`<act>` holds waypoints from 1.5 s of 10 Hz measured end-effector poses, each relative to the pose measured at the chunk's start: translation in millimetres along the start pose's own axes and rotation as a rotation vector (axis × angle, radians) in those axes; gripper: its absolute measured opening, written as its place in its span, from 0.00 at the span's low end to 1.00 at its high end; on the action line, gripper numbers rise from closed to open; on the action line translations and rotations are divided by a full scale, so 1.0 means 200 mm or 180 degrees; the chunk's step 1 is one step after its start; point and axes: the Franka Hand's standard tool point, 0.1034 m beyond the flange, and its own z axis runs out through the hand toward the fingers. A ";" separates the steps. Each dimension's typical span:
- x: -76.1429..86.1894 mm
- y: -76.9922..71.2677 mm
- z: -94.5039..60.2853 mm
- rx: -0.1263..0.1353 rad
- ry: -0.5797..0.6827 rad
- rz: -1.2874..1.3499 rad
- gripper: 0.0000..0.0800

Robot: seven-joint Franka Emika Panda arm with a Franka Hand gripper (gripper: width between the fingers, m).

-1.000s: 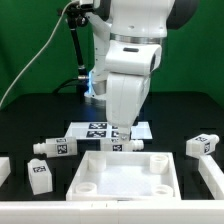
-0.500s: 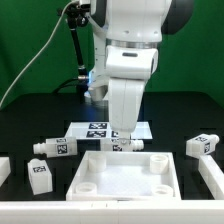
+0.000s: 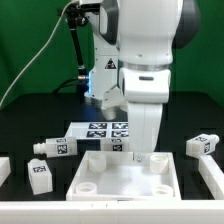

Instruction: Assemble one leg

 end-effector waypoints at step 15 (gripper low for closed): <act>0.06 -0.02 0.07 0.0074 -0.0012 -0.0122 0.07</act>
Offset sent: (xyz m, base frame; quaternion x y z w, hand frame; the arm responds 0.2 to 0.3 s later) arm -0.0024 -0.0024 -0.0067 0.0237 -0.0080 0.0262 0.9993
